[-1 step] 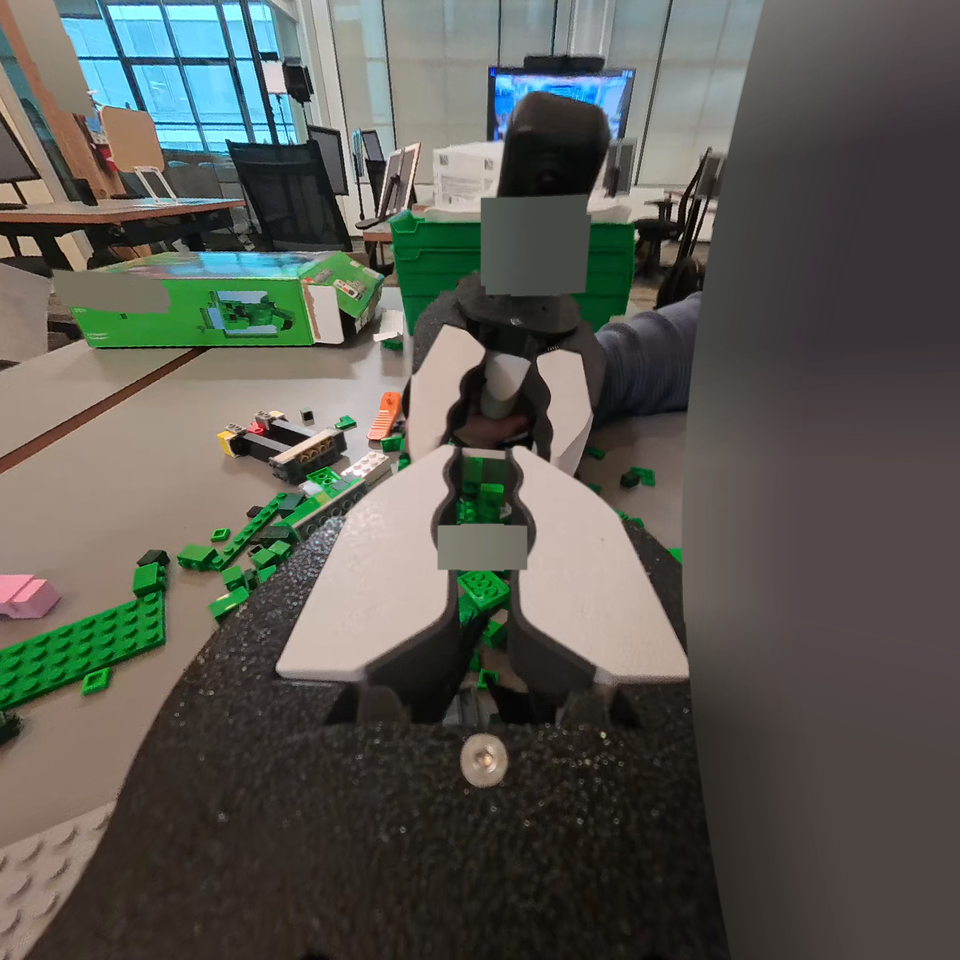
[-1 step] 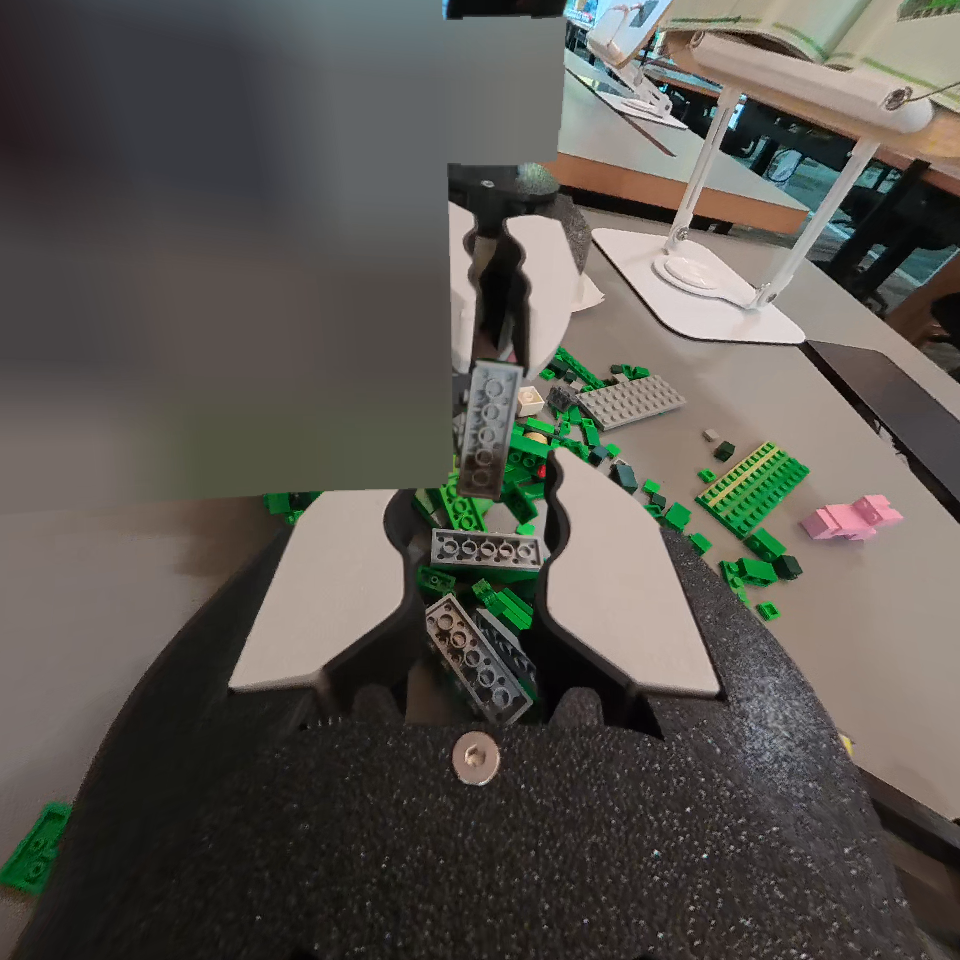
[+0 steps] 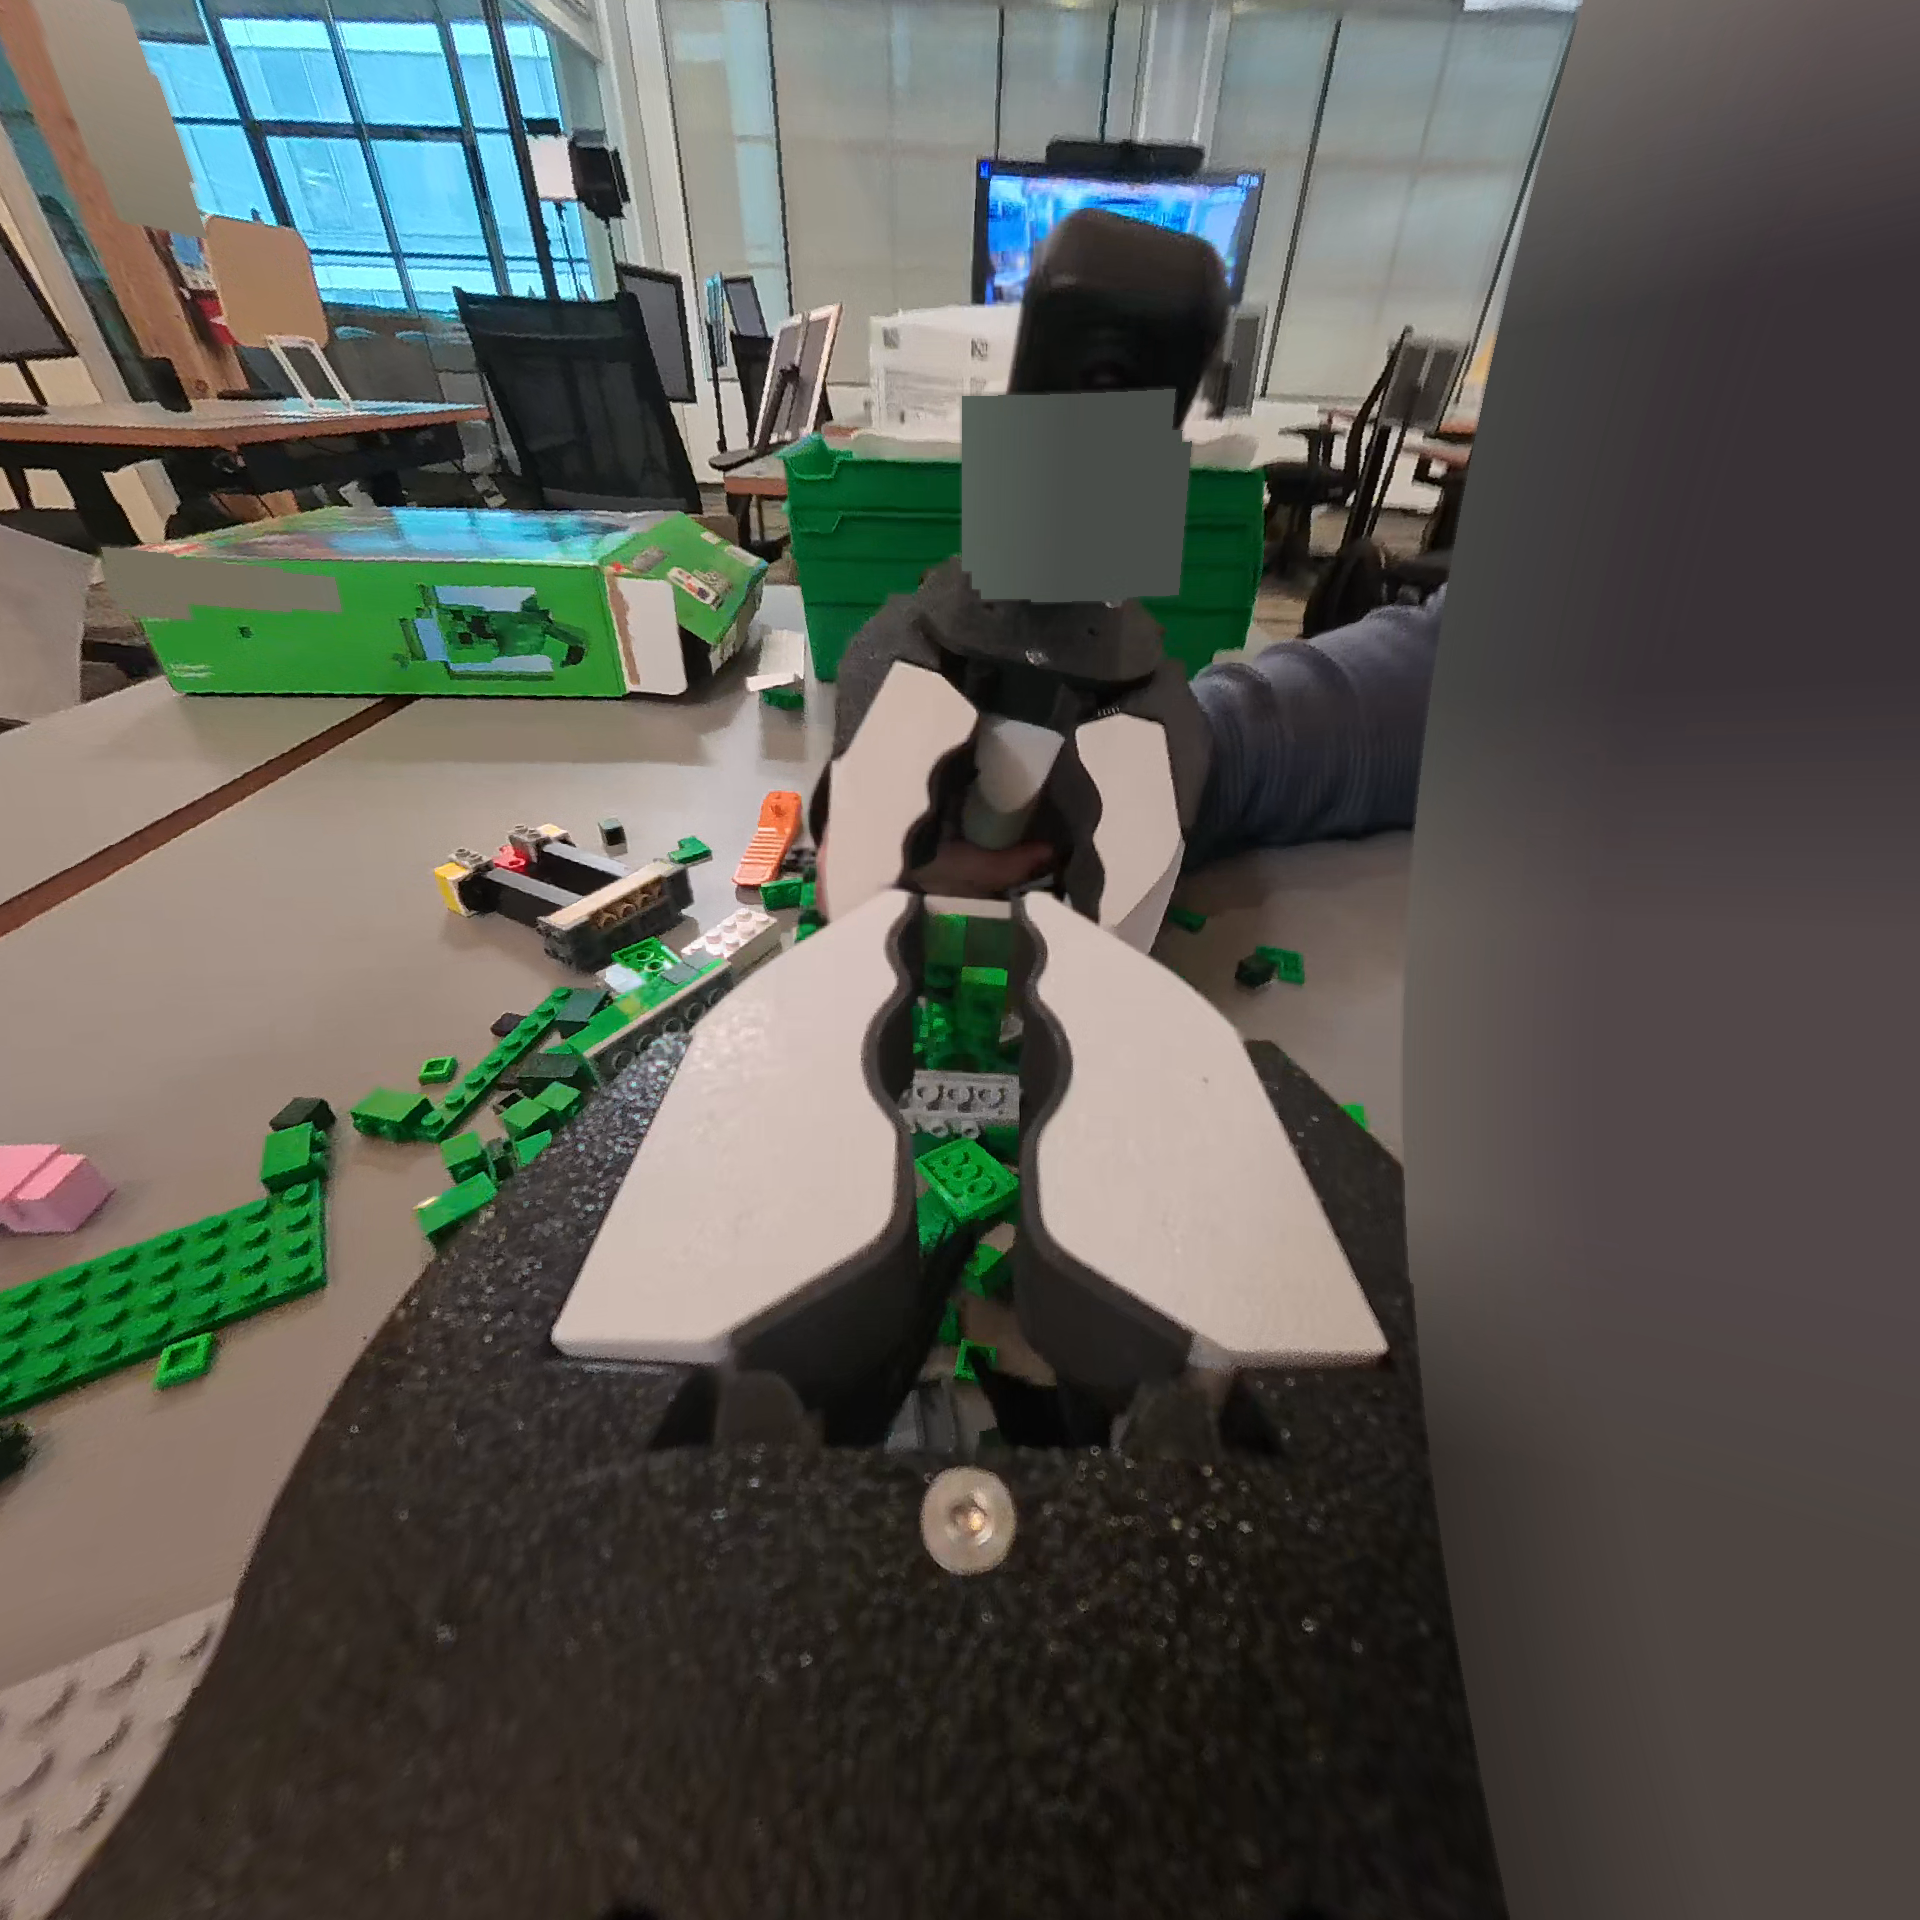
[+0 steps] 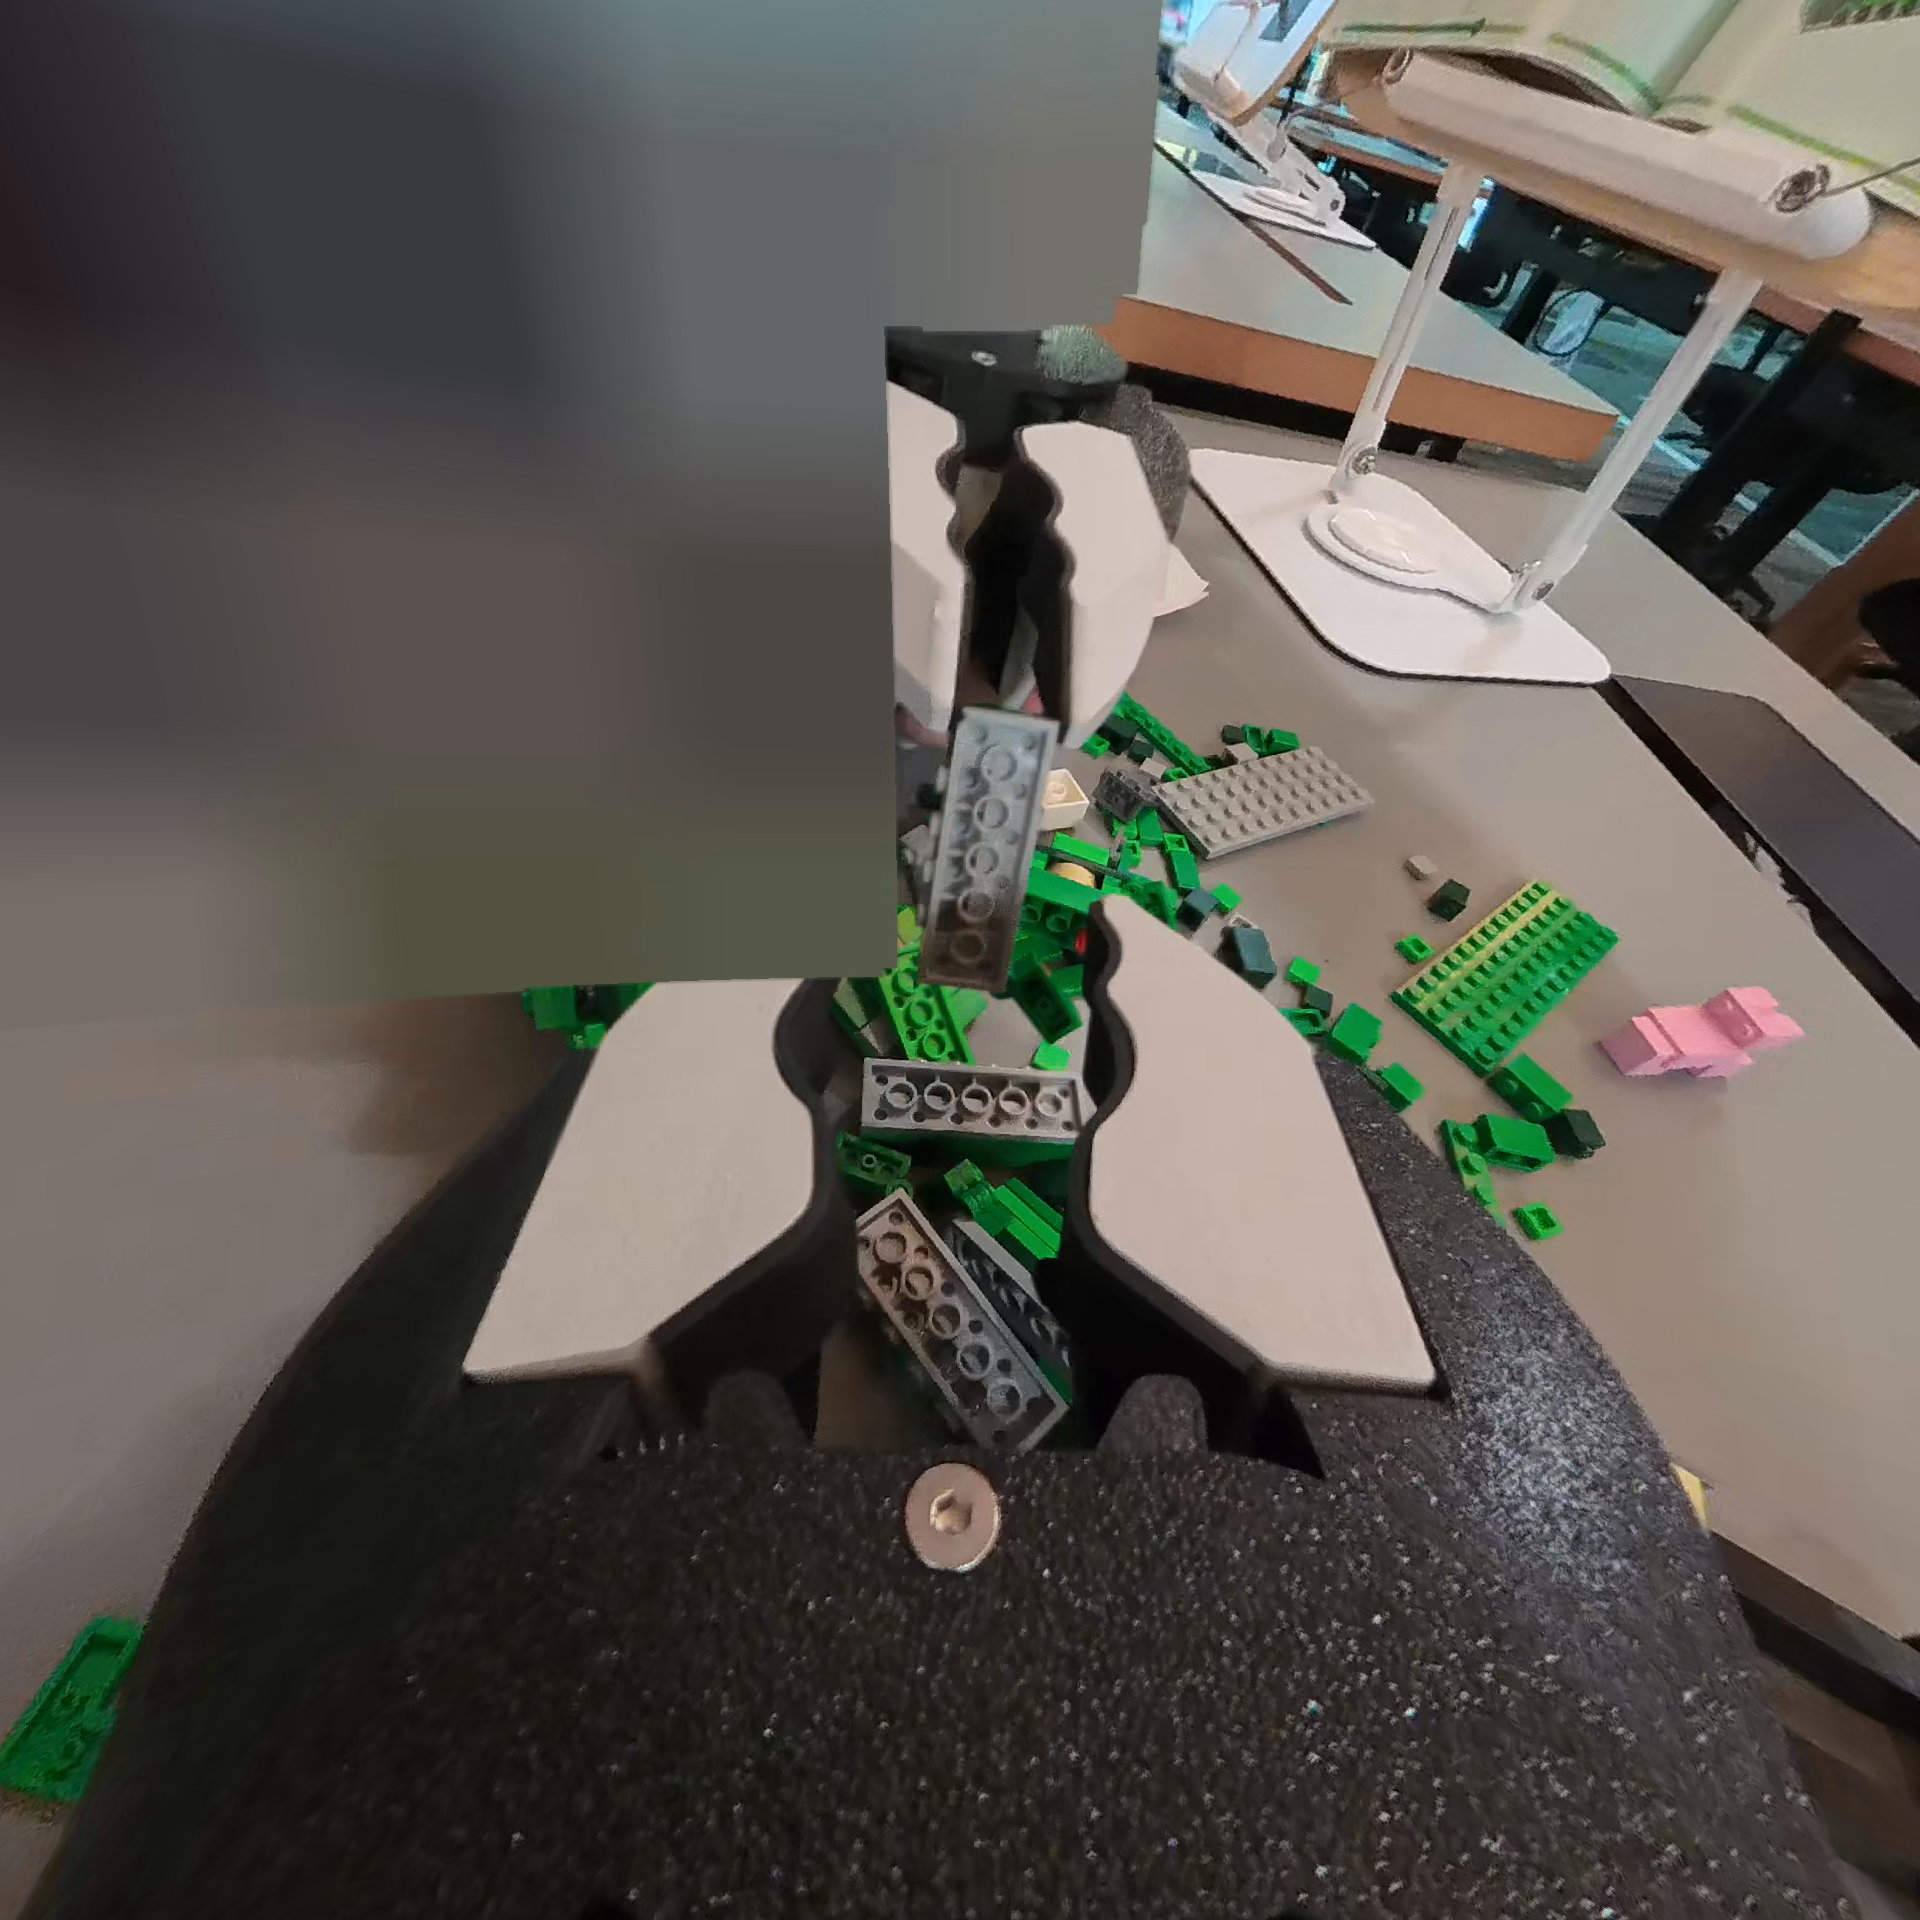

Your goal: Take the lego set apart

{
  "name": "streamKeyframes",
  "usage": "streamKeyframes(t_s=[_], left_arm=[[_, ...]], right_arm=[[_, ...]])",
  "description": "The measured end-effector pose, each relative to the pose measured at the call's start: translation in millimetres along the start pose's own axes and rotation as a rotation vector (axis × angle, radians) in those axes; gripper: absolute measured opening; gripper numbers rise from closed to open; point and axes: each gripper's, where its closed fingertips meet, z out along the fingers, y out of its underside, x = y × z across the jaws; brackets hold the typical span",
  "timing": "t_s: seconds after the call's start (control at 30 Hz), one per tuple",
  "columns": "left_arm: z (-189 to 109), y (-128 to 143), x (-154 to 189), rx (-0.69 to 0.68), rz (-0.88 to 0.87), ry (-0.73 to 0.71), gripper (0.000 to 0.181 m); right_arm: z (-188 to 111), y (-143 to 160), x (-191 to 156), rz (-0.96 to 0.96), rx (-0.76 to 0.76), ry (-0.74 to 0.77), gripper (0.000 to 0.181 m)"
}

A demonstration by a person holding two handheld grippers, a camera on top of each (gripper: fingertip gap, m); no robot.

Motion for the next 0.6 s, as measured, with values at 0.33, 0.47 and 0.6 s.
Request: streamKeyframes(t_s=[0.33,0.47,0.6], left_arm=[[-2.6,-4.0,-0.4,0.035,-0.04,0.025,0.015],[-3.4,-5.0,0.0,0.043,-0.083,0.052,0.015],[-1.3,-2.1,-0.1,0.017,-0.099,0.058,0.035]], right_arm=[[11.1,2.2,0.9,0.025,-0.044,0.036,0.019],[8.0,-0.2,1.5,0.032,-0.024,0.022,0.018],[6.7,-0.8,0.2,0.018,-0.018,0.016,0.018]])
